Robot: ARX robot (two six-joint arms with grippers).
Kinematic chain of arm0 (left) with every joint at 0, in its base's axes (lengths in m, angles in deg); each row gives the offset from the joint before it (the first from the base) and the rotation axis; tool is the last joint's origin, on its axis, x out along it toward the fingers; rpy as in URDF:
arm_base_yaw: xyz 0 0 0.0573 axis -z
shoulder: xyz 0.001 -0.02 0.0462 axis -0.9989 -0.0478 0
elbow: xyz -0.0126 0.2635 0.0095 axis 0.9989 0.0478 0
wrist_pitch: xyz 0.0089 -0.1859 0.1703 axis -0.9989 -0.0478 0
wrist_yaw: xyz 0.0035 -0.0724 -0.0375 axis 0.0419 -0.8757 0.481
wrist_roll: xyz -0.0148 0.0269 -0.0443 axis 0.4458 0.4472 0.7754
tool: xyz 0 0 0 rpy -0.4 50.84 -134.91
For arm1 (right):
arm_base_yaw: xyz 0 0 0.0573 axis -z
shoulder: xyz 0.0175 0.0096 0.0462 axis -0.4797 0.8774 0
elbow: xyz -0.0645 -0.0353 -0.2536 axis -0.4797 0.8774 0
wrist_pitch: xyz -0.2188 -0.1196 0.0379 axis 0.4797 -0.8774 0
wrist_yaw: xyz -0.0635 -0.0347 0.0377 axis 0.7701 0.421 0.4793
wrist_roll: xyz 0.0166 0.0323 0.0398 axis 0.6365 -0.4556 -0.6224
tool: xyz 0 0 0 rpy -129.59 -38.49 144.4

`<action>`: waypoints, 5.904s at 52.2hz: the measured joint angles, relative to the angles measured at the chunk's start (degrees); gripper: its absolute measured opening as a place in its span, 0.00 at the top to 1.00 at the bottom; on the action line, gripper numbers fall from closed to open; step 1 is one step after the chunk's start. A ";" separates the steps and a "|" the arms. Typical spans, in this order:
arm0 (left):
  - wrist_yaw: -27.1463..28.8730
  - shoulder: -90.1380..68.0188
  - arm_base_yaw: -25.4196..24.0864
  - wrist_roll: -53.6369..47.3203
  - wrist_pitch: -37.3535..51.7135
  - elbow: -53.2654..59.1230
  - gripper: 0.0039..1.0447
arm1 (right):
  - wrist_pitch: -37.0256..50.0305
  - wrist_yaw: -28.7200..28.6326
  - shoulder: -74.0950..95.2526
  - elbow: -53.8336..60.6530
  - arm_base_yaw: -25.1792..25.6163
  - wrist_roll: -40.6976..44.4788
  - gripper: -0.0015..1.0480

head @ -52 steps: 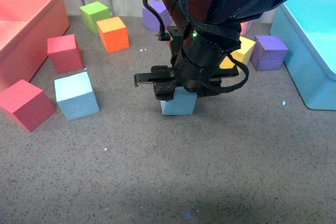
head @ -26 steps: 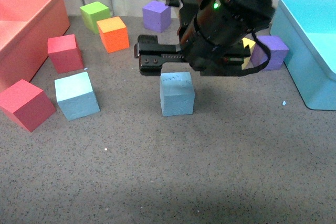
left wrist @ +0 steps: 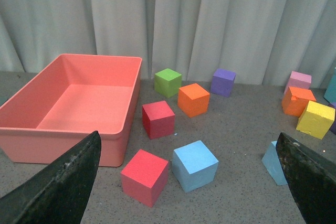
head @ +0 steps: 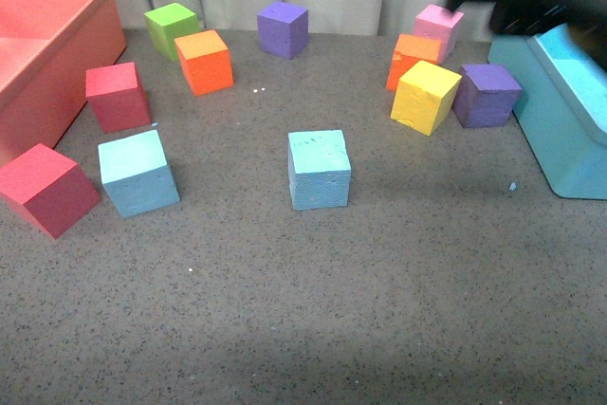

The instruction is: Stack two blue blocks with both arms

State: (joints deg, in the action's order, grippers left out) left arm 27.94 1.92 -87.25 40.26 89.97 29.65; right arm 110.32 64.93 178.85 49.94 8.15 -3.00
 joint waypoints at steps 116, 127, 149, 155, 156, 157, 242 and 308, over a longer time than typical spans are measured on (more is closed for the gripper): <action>-0.09 0.00 0.00 0.00 0.00 0.00 0.06 | -59.76 -20.00 -93.64 33.68 20.37 1.18 0.99; -0.11 0.00 0.00 0.00 0.00 0.00 0.06 | -70.99 -20.15 -104.56 33.64 20.37 1.18 0.99; -0.11 0.00 0.00 0.00 0.00 0.00 0.06 | -71.25 -20.15 -104.80 33.64 20.37 1.20 0.32; -0.11 0.00 0.00 0.00 0.00 0.00 0.06 | -71.25 -20.15 -104.80 33.64 20.37 1.20 0.15; -0.11 0.00 0.00 0.00 0.00 0.00 0.06 | -71.25 -20.15 -104.80 33.64 20.37 1.20 0.12; -0.11 0.00 0.00 0.00 0.00 0.00 0.06 | -71.28 -20.15 -104.80 33.64 20.37 1.18 0.08; 9.99 -114.81 11.74 26.05 -11.52 -64.81 0.06 | -71.28 -20.17 -104.80 33.64 20.37 1.18 0.09; 12.85 -124.06 12.07 19.23 -14.67 -72.28 0.48 | -71.28 -20.17 -104.80 33.64 20.37 1.18 0.09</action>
State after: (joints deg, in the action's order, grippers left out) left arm 40.79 -122.14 -75.18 59.50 75.31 -42.63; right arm 39.04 44.76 74.05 83.58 28.52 -1.82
